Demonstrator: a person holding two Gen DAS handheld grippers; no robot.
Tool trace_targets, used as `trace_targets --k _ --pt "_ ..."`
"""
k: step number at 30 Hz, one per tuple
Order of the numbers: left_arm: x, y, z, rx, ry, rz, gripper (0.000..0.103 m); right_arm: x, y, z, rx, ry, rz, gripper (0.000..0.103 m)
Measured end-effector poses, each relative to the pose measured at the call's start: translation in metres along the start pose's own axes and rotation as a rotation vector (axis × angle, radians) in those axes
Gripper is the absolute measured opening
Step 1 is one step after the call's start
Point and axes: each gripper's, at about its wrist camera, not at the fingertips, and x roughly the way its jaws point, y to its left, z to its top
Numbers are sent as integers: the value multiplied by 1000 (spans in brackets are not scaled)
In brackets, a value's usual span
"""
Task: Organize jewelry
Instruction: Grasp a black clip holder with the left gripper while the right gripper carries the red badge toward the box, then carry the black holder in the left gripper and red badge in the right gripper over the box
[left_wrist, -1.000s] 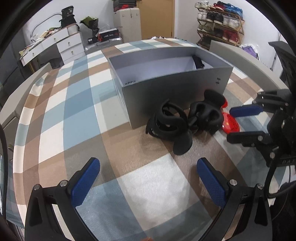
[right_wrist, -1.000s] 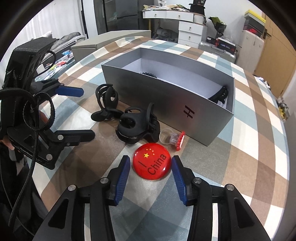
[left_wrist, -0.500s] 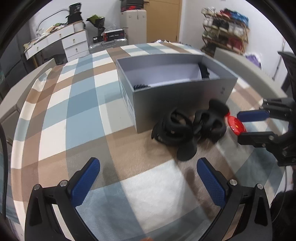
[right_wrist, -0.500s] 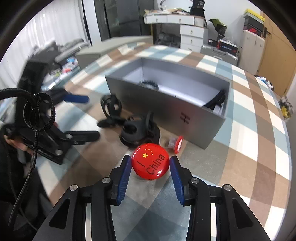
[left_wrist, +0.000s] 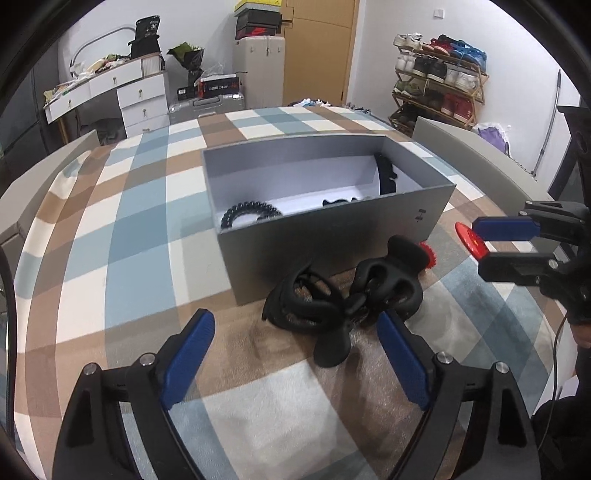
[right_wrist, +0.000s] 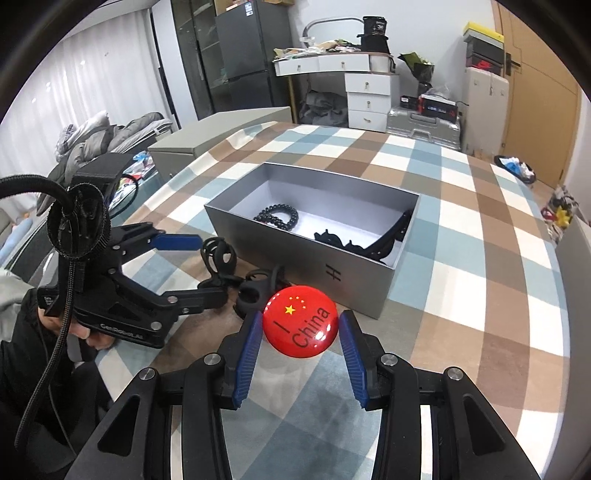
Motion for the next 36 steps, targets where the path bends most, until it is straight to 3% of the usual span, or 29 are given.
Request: trace_targets --k 1,5,21,36 --pt "1 0 1 3 5 1 78 0 0 0 -1 -1 2 41" --pt "4 0 0 2 20 2 43 -2 0 0 -1 -5 2 41" --pt "-21 5 -3 -16 -62 -12 43 -12 -5 4 25 -65 17 41" --pt "-51 13 15 -67 -220 -24 43 -32 -24 16 195 -260 37 42"
